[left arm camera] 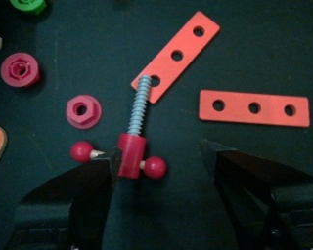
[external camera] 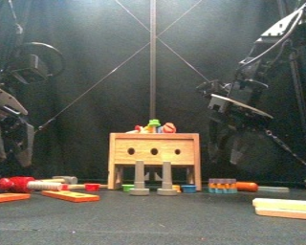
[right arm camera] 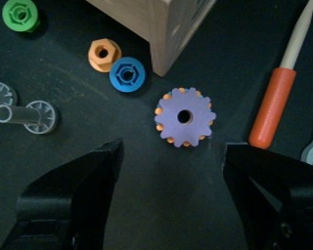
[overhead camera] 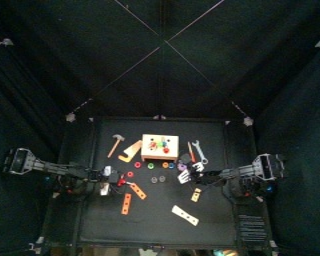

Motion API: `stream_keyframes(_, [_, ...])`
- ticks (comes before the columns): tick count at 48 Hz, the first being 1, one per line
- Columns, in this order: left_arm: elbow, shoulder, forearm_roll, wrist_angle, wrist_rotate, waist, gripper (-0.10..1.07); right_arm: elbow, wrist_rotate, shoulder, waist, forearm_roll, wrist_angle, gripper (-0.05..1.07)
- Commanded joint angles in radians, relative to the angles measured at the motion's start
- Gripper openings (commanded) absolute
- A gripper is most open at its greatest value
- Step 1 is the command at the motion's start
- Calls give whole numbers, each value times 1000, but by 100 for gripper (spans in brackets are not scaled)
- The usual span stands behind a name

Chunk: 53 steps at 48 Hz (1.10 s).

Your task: Grab red spinning screw

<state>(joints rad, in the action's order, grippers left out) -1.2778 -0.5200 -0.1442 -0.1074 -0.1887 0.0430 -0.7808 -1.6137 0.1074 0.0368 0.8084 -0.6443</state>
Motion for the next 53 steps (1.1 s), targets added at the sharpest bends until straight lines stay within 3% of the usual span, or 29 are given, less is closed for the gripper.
stream_keyframes(1, [9,2,32,-2,3,2,98,12,-2,12,-2,-6,-2,100])
stream_keyframes(26, [8,112,130,173,3,-35,97,15,-2,-21,-2,-12,-2,100])
stream_keyframes(53, [32,281,167,219,3,-95,96,9,-2,-41,-5,-14,-2,100])
